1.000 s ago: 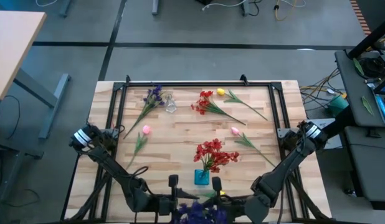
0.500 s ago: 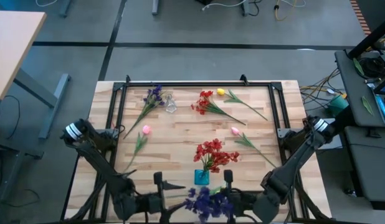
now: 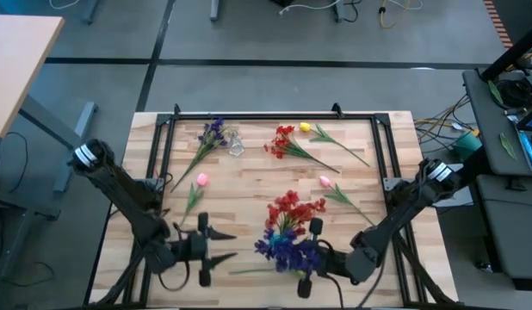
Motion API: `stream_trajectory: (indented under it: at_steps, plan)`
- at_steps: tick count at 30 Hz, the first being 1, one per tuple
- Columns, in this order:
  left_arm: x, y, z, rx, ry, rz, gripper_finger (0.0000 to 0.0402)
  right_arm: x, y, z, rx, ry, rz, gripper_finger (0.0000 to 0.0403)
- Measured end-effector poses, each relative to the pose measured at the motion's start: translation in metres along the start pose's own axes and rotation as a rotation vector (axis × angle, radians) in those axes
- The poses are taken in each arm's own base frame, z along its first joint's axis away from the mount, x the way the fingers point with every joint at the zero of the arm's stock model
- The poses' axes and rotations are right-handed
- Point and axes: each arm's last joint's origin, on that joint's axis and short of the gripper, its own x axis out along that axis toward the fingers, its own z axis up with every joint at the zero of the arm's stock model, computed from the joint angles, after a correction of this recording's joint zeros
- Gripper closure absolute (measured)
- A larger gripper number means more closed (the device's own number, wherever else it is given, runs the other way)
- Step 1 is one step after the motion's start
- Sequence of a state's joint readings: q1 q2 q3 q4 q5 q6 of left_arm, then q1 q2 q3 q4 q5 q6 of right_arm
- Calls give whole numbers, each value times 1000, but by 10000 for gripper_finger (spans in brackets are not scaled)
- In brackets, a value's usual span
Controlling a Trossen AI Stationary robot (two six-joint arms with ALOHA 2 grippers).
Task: Sort flowers into vase by color
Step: Put the bottom violet flowers into the blue vase
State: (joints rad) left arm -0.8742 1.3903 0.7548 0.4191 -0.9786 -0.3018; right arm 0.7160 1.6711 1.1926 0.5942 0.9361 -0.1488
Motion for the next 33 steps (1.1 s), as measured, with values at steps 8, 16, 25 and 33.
stream_trajectory:
  at_steps: [8, 16, 25, 33]
  plan:
    - [-20, 48, -34, -191, 62, 51, 222, 9, -12, -20, 20, 40, -38, 385]
    - [-27, 67, -53, -265, 123, 105, 222, 7, -14, -30, 36, 59, -45, 358]
    - [-29, 71, -51, -269, 272, 220, 222, 6, -13, -31, 49, 64, -43, 285]
    - [-37, 83, -56, -330, 435, 332, 209, 0, -8, -31, 62, 65, -23, 211]
